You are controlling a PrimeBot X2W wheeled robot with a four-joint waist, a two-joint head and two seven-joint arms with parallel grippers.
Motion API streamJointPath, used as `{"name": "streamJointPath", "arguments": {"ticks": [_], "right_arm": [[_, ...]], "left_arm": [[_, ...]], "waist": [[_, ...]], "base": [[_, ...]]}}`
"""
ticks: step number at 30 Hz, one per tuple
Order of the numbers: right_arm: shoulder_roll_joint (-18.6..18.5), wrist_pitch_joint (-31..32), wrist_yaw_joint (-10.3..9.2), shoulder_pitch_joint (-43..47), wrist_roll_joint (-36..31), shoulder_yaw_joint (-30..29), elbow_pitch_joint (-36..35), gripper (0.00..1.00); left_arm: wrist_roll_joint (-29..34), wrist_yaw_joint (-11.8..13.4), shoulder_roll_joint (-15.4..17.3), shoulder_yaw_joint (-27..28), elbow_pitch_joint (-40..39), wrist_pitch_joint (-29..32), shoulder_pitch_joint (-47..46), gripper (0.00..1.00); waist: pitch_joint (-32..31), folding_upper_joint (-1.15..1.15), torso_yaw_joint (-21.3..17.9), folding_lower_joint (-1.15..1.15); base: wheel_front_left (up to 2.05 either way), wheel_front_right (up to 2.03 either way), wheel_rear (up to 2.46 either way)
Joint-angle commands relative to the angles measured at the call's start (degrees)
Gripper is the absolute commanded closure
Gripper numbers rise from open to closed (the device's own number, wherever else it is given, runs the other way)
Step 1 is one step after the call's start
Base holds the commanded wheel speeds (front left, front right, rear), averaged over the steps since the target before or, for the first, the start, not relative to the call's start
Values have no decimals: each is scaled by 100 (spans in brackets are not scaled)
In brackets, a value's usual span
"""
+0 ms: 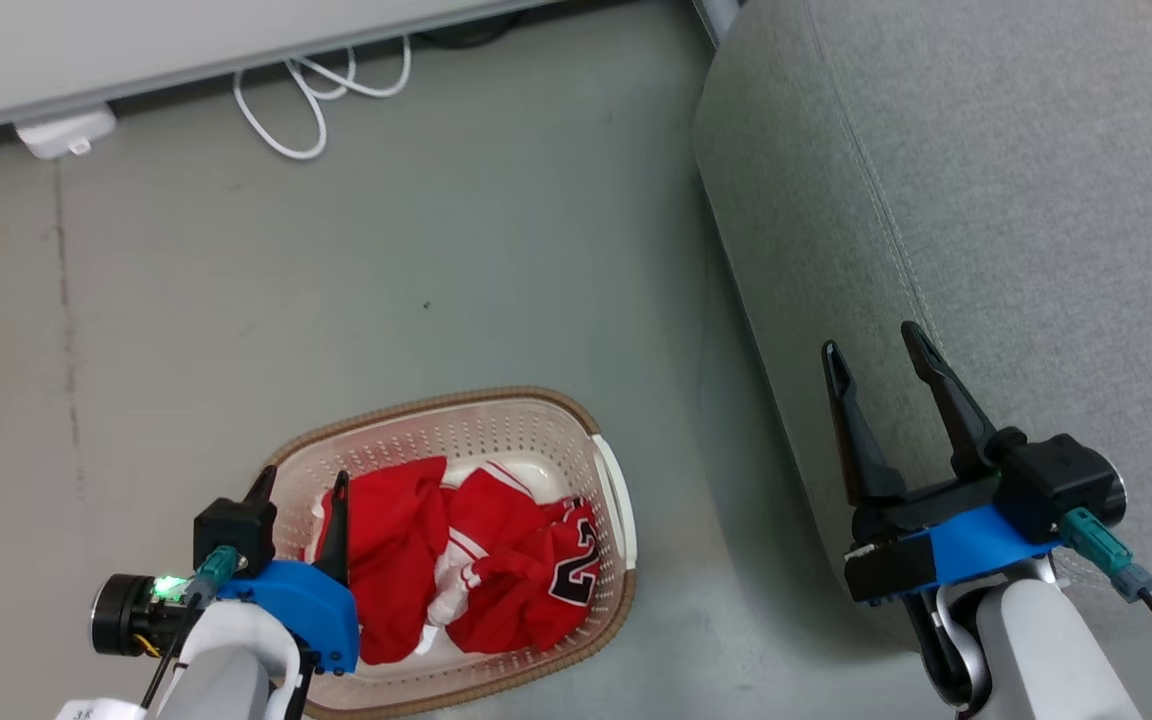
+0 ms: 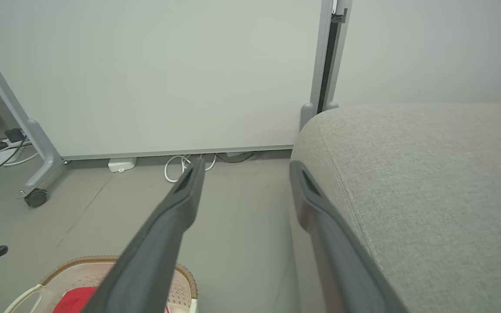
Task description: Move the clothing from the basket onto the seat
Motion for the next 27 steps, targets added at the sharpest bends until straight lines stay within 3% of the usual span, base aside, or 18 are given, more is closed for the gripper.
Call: {"name": "streamJointPath", "arguments": {"ticks": [1,18,27], "right_arm": [[-16,-44,3,-148,53,33,-11,0],[-14,-79,3,-715,568,380,-381,0],[-14,-79,3,-825,806,499,-523,0]], "left_arm": [[40,-32,69,-32,158,60,-243,0],[542,-183,434,-658,1763,272,-1846,0],[823,100,622,-892,2213,284,-2404,0]], "waist": [[602,0,-404,-1],[2233,0,-851,-1],[2701,0,-969,-1]], "base": [[0,0,0],[0,0,0],[0,0,0]]}}
